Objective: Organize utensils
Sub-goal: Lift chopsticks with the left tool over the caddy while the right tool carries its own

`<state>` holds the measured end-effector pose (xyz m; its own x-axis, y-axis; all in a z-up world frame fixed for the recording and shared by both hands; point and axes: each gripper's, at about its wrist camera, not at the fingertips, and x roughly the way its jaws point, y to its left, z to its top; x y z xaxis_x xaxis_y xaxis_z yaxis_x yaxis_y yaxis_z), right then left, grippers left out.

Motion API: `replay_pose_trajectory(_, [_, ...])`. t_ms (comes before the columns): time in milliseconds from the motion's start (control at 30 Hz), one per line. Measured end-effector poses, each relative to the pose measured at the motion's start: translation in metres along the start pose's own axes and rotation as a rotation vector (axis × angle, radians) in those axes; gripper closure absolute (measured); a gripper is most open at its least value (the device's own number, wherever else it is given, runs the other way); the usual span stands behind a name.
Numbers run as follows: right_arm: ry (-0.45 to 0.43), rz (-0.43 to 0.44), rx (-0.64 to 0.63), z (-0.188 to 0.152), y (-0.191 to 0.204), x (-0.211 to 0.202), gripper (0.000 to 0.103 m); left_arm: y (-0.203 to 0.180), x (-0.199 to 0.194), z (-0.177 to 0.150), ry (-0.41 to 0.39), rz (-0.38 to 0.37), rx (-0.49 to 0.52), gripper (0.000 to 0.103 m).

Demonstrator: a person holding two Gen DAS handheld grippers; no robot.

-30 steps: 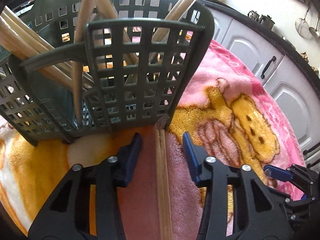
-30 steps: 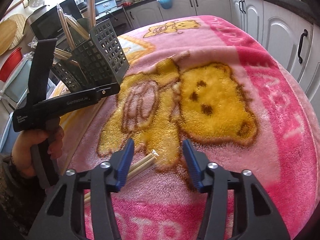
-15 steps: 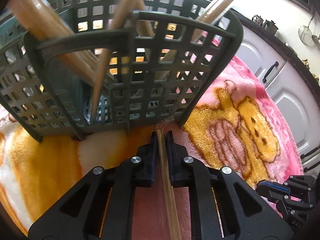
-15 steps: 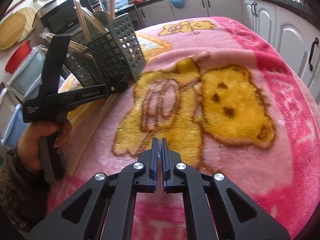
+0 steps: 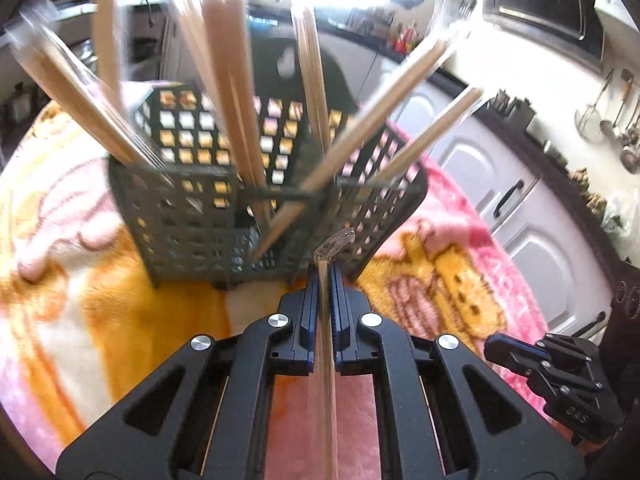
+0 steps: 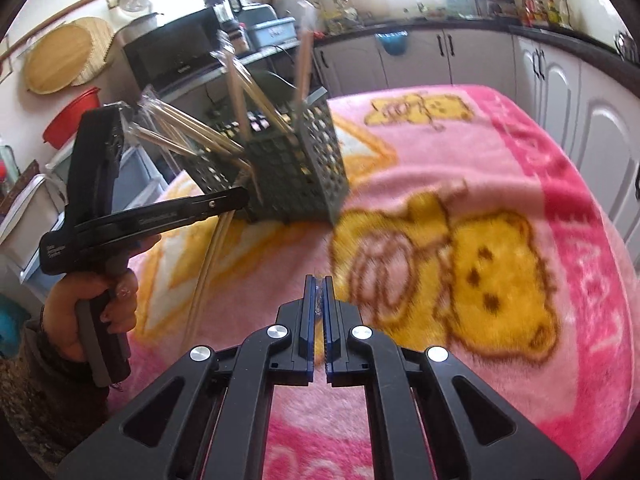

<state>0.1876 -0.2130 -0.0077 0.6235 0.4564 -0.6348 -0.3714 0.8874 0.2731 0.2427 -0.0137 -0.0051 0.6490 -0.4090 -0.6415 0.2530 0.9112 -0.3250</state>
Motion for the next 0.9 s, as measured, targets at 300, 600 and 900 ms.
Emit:
replay_pose_trajectory(300, [-0.076,0.043,-0.1,0.028,0.036,-0.017,0.099,0.001,-0.058,0.008,-0.116,-0.012,0.002,0.1])
replay_pose_trajectory(600, [-0.17,0.06,-0.181,0.053,0.062,-0.038,0.1,-0.011,-0.101,0.021,-0.226,-0.018,-0.002,0.1])
replay_pose_trajectory(900, [-0.239,0.063,-0.21,0.068,0.071,-0.054,0.1,-0.02,-0.127,0.031,-0.306,-0.034,0.002,0.1])
